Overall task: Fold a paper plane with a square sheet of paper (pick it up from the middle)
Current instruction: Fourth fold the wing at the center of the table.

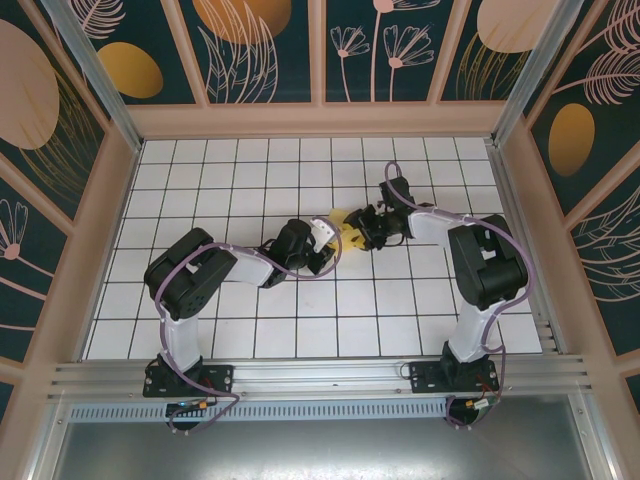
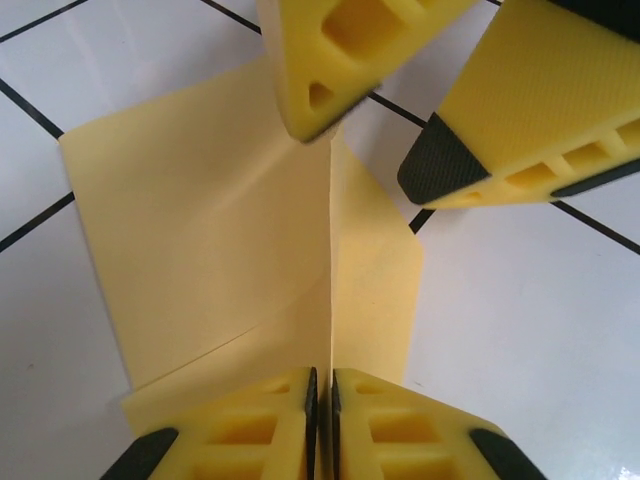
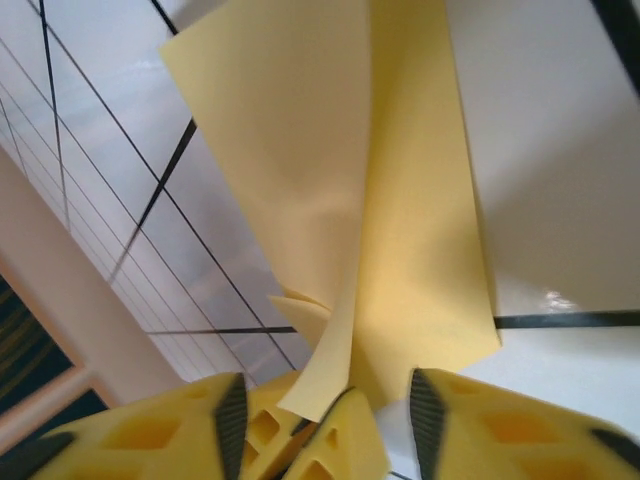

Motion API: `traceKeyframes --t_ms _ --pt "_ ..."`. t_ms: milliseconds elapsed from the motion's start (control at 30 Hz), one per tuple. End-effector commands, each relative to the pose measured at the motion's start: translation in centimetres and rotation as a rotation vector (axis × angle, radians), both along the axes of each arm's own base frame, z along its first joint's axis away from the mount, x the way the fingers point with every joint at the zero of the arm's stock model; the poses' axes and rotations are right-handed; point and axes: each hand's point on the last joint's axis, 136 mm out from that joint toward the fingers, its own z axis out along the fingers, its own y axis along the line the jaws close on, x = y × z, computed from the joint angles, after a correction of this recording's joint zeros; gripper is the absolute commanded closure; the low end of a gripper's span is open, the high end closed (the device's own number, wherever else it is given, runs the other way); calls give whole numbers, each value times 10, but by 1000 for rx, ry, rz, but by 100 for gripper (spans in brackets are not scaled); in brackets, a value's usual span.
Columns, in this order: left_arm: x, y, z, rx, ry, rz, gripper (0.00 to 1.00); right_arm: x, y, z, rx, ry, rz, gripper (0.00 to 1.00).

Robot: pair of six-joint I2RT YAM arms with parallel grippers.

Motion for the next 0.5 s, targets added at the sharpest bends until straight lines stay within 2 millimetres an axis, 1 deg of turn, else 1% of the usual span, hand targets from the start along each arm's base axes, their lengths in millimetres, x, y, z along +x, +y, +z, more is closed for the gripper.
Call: traceKeyframes --t_ms 0,100,200,300,467 --pt "1 -8 10 -73 33 16 86 12 -9 25 -39 -155 49 45" --pt "-1 -10 16 -122 92 47 87 12 -13 36 -69 -281 100 43" --pt "-5 -13 23 -187 164 72 87 8 -18 41 -97 -378 147 43" --pt "-11 -14 30 -264 218 92 88 1 -22 41 -108 -459 173 42" --pt "-16 -12 33 -350 275 131 88 -14 -14 38 -44 -509 229 44"
